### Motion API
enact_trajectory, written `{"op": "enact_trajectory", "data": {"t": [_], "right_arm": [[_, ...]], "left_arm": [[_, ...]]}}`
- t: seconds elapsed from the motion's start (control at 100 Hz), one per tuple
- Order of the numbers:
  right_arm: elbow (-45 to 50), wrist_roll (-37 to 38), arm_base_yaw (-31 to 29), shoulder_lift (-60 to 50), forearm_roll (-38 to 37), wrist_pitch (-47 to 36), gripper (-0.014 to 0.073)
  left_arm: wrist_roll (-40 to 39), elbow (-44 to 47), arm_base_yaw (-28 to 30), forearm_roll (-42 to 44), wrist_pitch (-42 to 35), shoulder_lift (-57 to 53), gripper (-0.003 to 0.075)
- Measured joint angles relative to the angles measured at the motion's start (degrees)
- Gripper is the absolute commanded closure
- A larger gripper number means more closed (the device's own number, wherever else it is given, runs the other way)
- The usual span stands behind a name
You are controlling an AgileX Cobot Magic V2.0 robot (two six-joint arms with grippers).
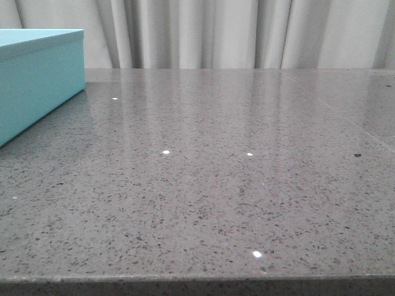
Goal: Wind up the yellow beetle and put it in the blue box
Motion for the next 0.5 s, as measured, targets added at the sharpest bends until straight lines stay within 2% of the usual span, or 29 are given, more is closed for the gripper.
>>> {"op": "enact_trajectory", "data": {"t": [0.22,0.5], "right_arm": [[0.1,0.0,0.0,0.0,-0.1,0.0,0.0662],[0.1,0.0,0.0,0.0,-0.1,0.0,0.0662]], "left_arm": [[-0.2,0.1,-0.2,0.0,0.6,-0.2,0.0738],[-0.4,0.1,-3.7,0.0,0.6,-0.2,0.0739]]}}
